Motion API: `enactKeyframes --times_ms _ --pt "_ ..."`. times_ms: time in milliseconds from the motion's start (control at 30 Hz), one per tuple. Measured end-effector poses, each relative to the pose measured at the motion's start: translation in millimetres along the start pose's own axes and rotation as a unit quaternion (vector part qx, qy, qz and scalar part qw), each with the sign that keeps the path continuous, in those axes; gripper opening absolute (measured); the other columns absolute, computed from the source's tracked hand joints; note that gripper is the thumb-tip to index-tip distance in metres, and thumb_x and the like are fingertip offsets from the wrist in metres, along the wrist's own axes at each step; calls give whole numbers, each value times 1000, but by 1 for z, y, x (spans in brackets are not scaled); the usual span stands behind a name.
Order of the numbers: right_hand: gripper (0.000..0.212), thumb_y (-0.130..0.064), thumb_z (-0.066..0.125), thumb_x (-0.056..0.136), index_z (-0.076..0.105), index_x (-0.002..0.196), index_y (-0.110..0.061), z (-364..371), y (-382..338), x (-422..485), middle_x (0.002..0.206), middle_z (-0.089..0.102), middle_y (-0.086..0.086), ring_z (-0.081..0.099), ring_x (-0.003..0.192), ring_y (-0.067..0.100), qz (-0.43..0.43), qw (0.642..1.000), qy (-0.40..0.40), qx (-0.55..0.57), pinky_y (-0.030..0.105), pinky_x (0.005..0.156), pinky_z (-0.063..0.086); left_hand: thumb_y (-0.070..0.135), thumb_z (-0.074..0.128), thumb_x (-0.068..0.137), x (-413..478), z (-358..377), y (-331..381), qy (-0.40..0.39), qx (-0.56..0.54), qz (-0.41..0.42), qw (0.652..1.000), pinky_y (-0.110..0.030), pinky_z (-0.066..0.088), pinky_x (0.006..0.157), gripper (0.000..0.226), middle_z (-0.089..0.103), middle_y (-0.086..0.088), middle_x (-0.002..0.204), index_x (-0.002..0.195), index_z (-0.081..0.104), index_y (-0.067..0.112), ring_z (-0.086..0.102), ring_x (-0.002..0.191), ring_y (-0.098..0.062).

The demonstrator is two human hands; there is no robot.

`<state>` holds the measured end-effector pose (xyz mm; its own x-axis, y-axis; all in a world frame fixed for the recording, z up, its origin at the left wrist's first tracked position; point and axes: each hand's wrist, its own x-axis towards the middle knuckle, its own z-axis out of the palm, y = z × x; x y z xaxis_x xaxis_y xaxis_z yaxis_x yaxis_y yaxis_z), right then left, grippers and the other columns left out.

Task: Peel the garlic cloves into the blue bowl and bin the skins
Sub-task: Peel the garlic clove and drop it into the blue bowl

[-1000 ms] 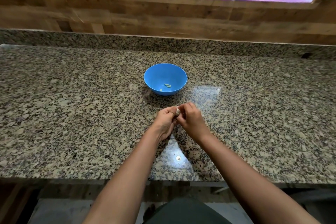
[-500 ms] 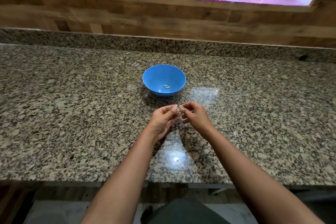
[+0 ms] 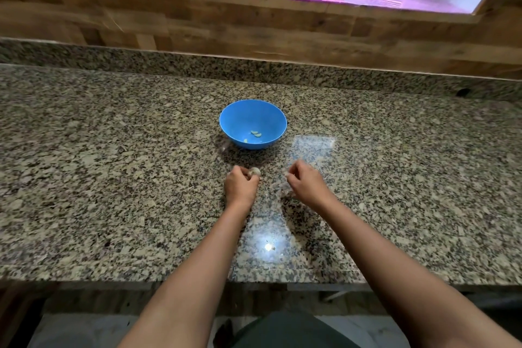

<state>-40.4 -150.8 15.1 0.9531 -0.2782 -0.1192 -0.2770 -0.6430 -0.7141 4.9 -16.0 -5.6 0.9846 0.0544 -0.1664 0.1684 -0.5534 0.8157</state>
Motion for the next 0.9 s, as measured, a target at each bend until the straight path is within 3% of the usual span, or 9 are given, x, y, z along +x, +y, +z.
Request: enactKeyframes --times_ms 100,167,267,367,467,567,733,900 --pt "9 -20 42 98 47 95 -13 3 7 -4 100 50 3 49 91 15 -42 991 -23 -122 25 78 42 27 60 91 -1 1 -3 0 -8 4 1000 -25 37 71 32 60 -13 112 113 57 3 50 91 -17" --pt "8 -20 42 98 47 95 -14 6 12 -6 101 52 4 51 93 17 -51 987 -39 -150 26 81 45 26 57 92 -9 2 -5 16 -14 20 1000 -26 41 72 32 53 -10 116 116 54 5 52 98 -20" --pt "10 -18 47 96 52 96 -9 8 17 -6 102 57 6 54 93 18 -54 986 -36 -154 26 83 47 16 52 94 -30 10 -18 18 3 143 990 -22 48 76 25 48 -9 117 117 53 8 53 96 -16" --pt "11 -13 54 93 59 96 -4 5 16 -4 97 59 7 55 90 19 -46 990 -29 -128 27 80 46 16 50 94 -43 20 -34 -42 66 253 964 -26 45 93 31 51 -6 121 124 52 9 49 107 -13" --pt "9 -2 56 87 63 92 0 3 13 -1 94 65 14 56 83 21 -59 987 -25 -145 25 74 42 28 46 97 -40 25 -41 -71 149 255 953 -31 27 112 42 44 -2 140 137 43 15 37 131 -15" --pt "12 6 52 83 63 85 2 3 7 2 89 65 17 58 83 26 -70 983 -32 -165 31 73 46 39 38 99 -34 25 -41 -73 234 267 932 -30 16 114 50 34 0 150 143 35 16 25 140 -14" --pt "17 7 54 80 54 72 -8 6 7 5 82 61 11 57 77 25 -82 979 -39 -182 34 67 49 40 34 99 -34 24 -43 -68 257 276 924 -30 12 115 52 31 0 152 145 30 16 22 142 -14" --pt "22 5 50 84 42 76 -14 11 9 -3 81 48 4 44 73 18 -156 951 -24 -265 26 64 31 38 38 99 -34 25 -43 -58 253 287 922 -31 14 115 51 35 -2 149 144 34 14 27 140 -16"
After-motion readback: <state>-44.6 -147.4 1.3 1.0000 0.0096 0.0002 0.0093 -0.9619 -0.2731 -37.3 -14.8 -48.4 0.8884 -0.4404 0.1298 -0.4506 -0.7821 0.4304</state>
